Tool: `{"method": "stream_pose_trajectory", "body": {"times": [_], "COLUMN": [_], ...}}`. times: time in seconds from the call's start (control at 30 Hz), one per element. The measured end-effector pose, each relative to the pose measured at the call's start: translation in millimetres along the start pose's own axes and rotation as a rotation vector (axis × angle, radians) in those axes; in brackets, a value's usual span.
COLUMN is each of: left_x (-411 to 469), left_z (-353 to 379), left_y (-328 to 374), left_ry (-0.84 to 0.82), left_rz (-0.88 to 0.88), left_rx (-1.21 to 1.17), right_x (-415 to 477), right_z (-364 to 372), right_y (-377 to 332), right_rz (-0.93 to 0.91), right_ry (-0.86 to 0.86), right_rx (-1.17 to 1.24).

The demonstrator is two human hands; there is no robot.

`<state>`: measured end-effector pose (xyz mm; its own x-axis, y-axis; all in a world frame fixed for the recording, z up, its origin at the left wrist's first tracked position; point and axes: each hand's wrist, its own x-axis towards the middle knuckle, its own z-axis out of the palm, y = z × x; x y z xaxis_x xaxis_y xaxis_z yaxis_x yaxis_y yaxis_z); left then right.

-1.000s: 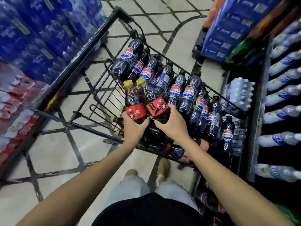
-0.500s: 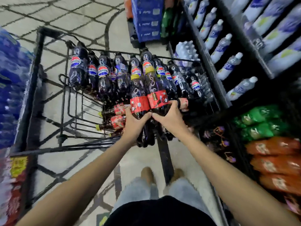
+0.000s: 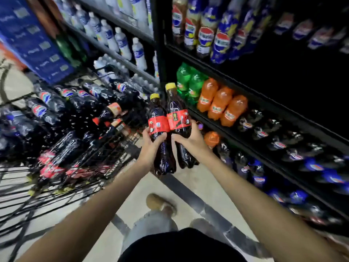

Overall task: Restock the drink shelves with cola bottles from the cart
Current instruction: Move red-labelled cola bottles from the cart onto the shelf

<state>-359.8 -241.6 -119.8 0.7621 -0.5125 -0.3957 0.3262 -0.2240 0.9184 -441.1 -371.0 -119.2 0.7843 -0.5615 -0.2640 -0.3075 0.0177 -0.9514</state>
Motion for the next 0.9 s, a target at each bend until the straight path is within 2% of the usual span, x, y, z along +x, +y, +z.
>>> {"method": "stream_pose_trajectory", "body": {"times": [0.4, 0.63, 0.9], "left_x": [-155, -249, -325], "left_z": [261, 378, 504], "left_y": [-56, -82, -118], "left_ry": [-0.479, -0.731, -0.980], "left_rz": [0.159, 0.162, 0.185], "left_rx": [0.250, 0.367, 0.484], "right_x": [-238, -364, -468], "right_z": [-241, -325, -410], "right_y": [82, 123, 170], "right_rz": [0.048, 0.101, 0.173], "right_ry": [0.510, 0.827, 1.143], "right_rx": [0.065, 0.112, 0.164]}}
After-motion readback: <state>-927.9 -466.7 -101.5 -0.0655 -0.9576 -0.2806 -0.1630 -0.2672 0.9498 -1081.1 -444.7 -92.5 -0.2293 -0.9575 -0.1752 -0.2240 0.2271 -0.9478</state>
